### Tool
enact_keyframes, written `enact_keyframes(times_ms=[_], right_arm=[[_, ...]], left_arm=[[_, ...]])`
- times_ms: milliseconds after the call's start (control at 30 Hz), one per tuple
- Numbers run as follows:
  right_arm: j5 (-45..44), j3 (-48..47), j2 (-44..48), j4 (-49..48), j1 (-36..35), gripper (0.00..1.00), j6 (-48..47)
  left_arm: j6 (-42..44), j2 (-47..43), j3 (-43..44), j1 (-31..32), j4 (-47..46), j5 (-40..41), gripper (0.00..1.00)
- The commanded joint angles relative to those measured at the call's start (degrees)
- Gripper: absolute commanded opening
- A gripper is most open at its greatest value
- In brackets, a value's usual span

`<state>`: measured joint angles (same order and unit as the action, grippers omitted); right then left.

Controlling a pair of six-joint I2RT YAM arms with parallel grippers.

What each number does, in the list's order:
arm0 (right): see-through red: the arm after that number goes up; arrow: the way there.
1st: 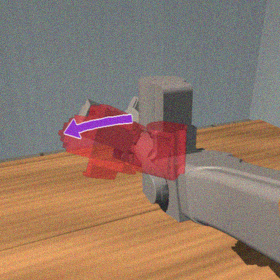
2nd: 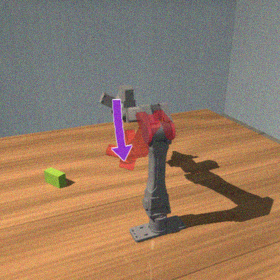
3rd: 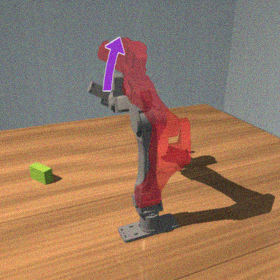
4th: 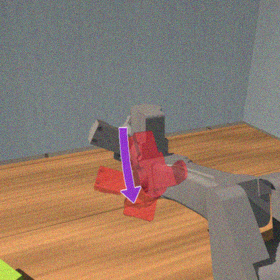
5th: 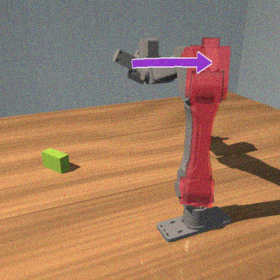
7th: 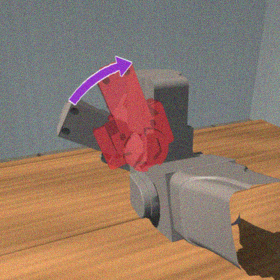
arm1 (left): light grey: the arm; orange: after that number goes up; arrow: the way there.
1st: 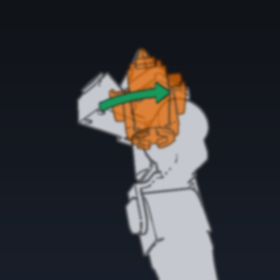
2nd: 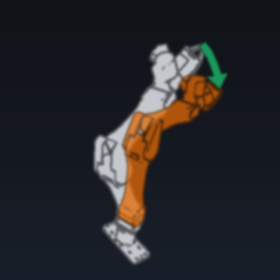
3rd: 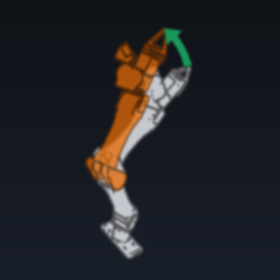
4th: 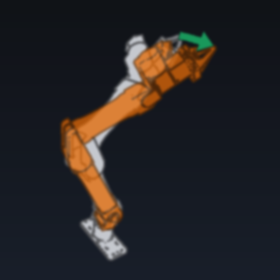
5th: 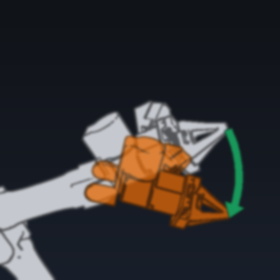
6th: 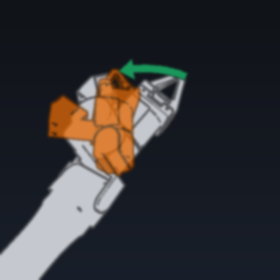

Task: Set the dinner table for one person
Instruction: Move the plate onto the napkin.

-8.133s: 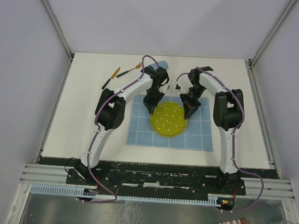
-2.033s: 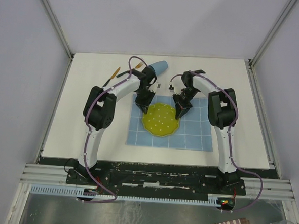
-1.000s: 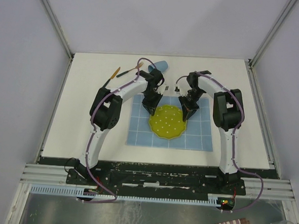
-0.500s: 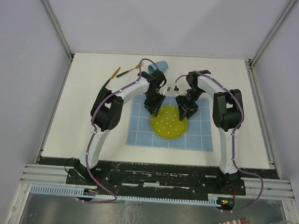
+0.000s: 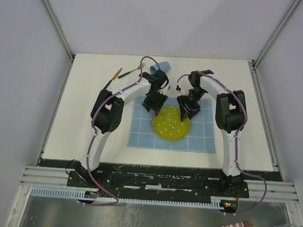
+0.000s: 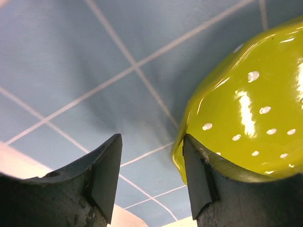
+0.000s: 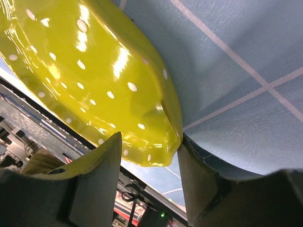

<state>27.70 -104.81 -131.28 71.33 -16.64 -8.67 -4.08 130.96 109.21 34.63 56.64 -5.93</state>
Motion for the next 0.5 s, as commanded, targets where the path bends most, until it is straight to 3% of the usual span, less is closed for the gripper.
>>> enact_keyframes(times_ms=[0,233,467], right_arm=[[0.7,-5.0,5.1,-1.5,0.5,0.57,-0.2],[-0.7,-14.6,3.7,-4.0,3.8,0.56,1.5],[0.0,-29.0,-4.9,-7.5,5.0,0.57,4.5]], left_arm=[[0.7,-6.4,4.5,-4.7,-4.4,8.1,0.61],[8.8,-5.6,11.5,-7.0,-14.0,19.6,0.70],[11.7,0.4,19.0,-7.9,-20.9,20.8,0.70]])
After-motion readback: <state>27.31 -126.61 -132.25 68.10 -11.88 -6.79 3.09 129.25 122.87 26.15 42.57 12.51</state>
